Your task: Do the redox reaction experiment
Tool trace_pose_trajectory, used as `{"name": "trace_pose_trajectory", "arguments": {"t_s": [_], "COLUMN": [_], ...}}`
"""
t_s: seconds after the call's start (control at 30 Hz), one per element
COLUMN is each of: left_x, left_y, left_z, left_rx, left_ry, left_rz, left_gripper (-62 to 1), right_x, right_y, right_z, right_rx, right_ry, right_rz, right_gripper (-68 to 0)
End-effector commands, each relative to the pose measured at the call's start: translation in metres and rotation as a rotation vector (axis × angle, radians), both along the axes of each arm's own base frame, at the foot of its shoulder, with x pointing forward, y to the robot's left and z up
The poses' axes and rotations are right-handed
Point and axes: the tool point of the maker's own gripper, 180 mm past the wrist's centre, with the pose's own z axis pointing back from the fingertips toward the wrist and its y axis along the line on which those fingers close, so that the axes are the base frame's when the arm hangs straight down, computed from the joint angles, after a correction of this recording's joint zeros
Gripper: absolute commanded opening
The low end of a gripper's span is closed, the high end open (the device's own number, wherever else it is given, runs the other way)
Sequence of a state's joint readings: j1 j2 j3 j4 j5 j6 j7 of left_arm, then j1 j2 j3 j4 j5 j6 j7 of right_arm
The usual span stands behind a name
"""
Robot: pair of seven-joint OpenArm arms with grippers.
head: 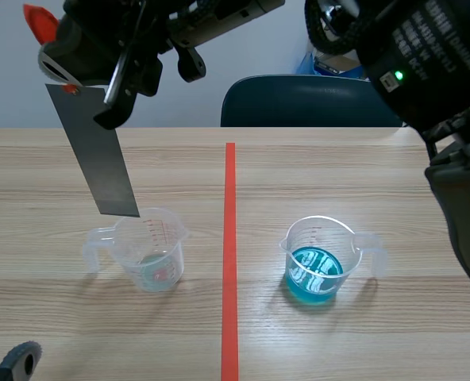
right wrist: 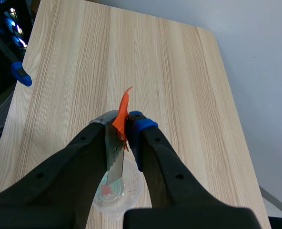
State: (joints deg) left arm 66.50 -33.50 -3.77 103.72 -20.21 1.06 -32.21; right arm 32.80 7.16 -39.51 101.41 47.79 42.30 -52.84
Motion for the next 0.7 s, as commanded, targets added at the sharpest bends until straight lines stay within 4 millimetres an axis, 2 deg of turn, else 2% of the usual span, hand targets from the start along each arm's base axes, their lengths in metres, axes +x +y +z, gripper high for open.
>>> {"name": "trace_pose_trajectory", "arguments": {"t_s": [0.0, 0.4, 0.67], "left_x": [0.002, 0.002, 0.002], "left_y": [-0.003, -0.003, -0.003], "left_z": [0.008, 0.008, 0.008], "left_rx": [-0.022, -0.022, -0.022], "left_ry": [-0.025, -0.025, -0.025], "left_rz": [0.003, 0.003, 0.003], "left_gripper": [1.4, 1.4, 1.4], "right_x": [0.001, 0.002, 0.016], "right_y": [0.002, 0.002, 0.001], "right_z": [0.011, 0.009, -0.006], "right_rx": [0.018, 0.022, 0.023], "right_ry": [-0.032, -0.022, 0.040], "right_rz": [0.014, 0.012, -0.018], "right_gripper": [-66.7, -66.7, -66.7]}}
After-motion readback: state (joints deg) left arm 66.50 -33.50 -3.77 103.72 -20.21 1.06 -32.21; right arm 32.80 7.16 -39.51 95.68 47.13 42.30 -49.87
